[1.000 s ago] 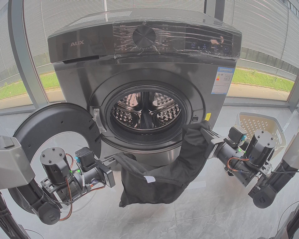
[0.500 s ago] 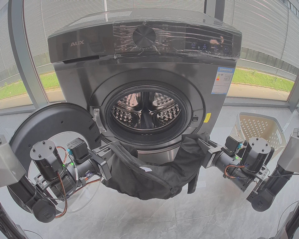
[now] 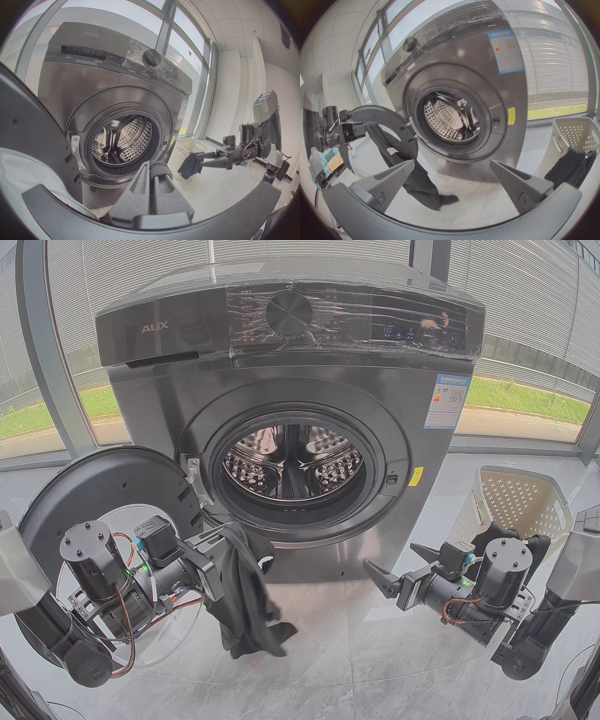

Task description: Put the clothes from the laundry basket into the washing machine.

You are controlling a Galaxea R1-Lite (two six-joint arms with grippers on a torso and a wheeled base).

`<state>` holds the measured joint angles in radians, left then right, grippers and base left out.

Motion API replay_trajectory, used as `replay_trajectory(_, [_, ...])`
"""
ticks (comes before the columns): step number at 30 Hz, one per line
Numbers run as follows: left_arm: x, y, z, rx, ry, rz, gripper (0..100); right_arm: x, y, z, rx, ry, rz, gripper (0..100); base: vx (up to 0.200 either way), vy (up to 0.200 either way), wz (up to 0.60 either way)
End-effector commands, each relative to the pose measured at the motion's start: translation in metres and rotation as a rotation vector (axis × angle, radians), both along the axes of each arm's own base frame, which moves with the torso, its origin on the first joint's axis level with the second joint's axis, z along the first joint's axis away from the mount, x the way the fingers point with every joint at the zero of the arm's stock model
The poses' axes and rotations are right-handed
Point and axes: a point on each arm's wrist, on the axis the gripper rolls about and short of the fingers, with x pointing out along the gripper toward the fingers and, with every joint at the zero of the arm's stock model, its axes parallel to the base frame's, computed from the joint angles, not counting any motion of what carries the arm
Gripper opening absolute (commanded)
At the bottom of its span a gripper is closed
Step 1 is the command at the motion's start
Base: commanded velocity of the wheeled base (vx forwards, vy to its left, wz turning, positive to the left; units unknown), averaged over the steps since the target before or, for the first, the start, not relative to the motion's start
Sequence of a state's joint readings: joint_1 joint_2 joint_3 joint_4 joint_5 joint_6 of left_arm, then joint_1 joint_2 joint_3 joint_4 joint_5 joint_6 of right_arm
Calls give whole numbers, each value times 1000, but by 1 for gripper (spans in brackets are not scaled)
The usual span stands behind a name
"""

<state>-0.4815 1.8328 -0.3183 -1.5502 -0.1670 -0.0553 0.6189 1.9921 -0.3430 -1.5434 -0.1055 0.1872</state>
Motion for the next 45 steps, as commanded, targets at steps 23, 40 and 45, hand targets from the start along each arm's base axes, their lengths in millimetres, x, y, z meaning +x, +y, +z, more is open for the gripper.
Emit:
replay_trajectory(23, [13,-7,-2,-9,-8,65,0,-16,42,-62,-116,168,192,100,0,0,0])
replay_trajectory(40, [21,-11,2,-27,-30,108,0,0,88,-68,-71,111,299,100,0,0,0])
replay_trajectory(45, [27,-14,7,-55,-47,130,0,9,102,-77,-57,95,303,100,0,0,0])
